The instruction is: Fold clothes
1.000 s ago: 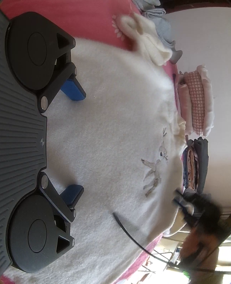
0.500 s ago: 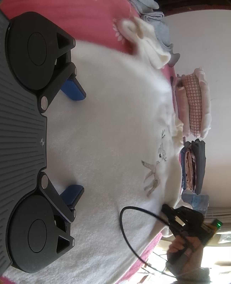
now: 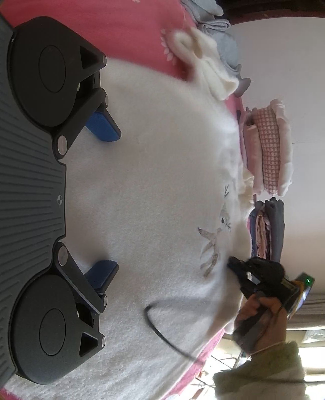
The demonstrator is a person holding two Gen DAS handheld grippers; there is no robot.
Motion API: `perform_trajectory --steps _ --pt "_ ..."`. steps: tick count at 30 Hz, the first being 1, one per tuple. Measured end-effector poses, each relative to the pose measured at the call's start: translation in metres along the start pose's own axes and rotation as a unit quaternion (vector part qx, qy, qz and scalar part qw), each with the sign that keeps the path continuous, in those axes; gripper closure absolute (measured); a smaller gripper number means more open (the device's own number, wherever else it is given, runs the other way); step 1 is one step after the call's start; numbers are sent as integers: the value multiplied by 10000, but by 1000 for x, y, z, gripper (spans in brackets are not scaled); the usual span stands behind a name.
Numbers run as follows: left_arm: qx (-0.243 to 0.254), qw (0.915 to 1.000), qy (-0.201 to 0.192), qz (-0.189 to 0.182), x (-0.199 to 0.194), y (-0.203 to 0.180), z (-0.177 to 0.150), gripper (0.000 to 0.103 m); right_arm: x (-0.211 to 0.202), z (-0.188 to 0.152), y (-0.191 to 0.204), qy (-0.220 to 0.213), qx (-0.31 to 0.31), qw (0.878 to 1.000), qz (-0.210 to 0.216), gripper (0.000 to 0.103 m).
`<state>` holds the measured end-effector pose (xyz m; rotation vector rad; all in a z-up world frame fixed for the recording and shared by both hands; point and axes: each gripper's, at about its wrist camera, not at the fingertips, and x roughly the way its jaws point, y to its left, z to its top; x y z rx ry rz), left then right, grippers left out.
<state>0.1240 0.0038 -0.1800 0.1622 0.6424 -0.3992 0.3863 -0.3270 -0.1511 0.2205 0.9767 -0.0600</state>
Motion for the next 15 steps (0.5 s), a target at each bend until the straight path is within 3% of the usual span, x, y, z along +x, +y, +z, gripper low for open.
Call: perform_trajectory --steps 2,4,7,9,12,15 --pt "-1 10000 -4 3 0 0 0 0 -7 6 -14 -60 584 9981 187 97" --pt "0 10000 -8 0 -1 0 0 1 -21 3 -8 -8 359 9991 224 91" --pt "6 10000 -15 1 -1 0 0 0 -49 -28 20 88 -635 9961 604 86" --pt "20 10000 -28 5 -1 0 -1 0 -60 -60 39 201 -1439 9868 721 85" --pt "36 10000 -83 21 -2 -1 -3 0 -64 -109 46 342 -2386 9690 541 86" --pt "29 9999 -129 17 -2 -1 -4 0 -81 -138 19 90 -2417 9696 363 86"
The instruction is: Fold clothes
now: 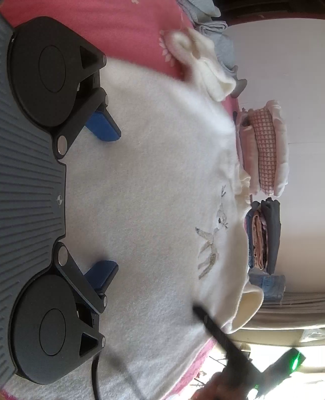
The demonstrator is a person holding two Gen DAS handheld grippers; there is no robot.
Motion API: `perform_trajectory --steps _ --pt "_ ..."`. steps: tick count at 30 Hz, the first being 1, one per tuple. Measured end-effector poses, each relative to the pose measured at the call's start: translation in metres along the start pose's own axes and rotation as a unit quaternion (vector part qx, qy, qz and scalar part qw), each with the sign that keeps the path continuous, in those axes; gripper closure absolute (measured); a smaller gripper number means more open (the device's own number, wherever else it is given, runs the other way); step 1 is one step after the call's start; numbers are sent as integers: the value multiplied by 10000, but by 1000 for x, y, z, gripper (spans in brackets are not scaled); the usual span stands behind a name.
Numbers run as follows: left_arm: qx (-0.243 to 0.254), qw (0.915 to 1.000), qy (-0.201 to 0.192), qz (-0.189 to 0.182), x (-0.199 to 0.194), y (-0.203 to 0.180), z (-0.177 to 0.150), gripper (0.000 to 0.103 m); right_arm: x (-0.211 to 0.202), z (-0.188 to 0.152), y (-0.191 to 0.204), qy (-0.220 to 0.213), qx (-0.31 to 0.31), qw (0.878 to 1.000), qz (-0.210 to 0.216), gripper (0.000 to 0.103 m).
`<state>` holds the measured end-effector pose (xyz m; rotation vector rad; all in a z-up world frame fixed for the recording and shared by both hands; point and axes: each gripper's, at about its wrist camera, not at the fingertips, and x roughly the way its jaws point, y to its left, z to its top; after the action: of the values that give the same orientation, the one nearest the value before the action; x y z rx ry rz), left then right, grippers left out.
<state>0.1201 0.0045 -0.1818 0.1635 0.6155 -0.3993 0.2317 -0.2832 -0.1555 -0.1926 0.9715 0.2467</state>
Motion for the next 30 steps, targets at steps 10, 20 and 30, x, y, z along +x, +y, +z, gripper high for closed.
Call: perform_trajectory --steps 10,20,30 --pt "106 9997 185 96 -12 3 12 0 -77 -71 -34 -339 1537 9861 -524 82" --pt "4 9966 798 179 -39 4 -11 0 -73 -115 32 246 2427 9695 225 82" --pt "-16 9933 1151 137 -66 5 -12 0 -122 -144 46 81 3023 9529 240 82"
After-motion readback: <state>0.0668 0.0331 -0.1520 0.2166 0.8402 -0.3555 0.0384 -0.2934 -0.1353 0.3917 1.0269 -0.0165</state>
